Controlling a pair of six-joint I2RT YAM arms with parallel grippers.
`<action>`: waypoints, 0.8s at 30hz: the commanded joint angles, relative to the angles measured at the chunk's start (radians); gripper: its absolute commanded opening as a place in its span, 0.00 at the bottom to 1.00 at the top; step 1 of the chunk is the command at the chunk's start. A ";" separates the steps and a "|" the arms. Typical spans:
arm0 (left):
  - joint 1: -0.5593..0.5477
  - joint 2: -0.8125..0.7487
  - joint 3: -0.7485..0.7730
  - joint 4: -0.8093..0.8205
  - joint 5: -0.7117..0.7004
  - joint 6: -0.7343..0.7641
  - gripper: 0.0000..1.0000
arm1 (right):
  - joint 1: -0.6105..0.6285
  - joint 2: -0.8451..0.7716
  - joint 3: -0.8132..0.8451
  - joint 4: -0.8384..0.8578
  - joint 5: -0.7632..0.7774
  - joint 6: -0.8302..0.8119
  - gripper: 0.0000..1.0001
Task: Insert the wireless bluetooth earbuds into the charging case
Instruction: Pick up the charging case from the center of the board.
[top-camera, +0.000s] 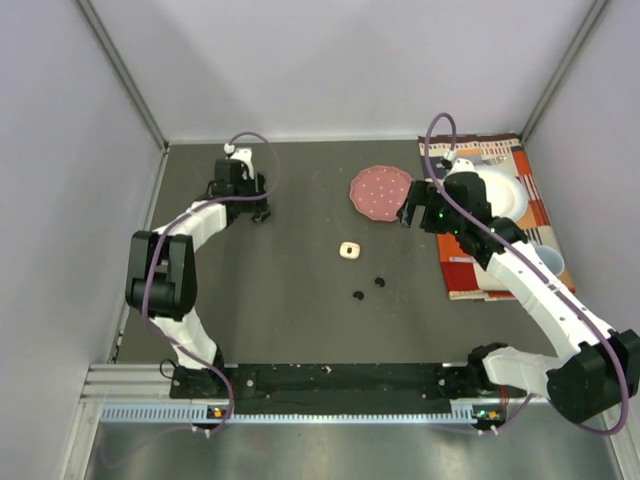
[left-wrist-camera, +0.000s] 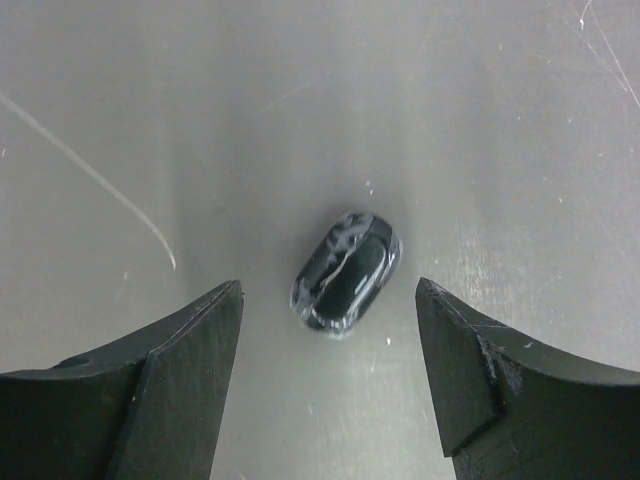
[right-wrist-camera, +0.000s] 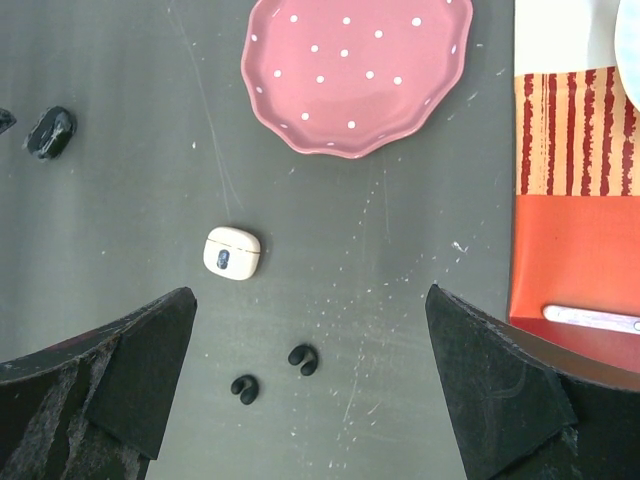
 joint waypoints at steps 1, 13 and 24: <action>0.016 0.101 0.152 -0.102 0.114 0.147 0.74 | -0.012 -0.006 0.043 0.034 0.004 -0.020 0.99; 0.014 0.261 0.279 -0.364 0.070 0.243 0.72 | -0.012 0.027 0.054 0.034 0.003 -0.024 0.99; 0.014 0.256 0.222 -0.285 0.082 0.214 0.41 | -0.012 0.068 0.067 0.031 -0.011 -0.021 0.99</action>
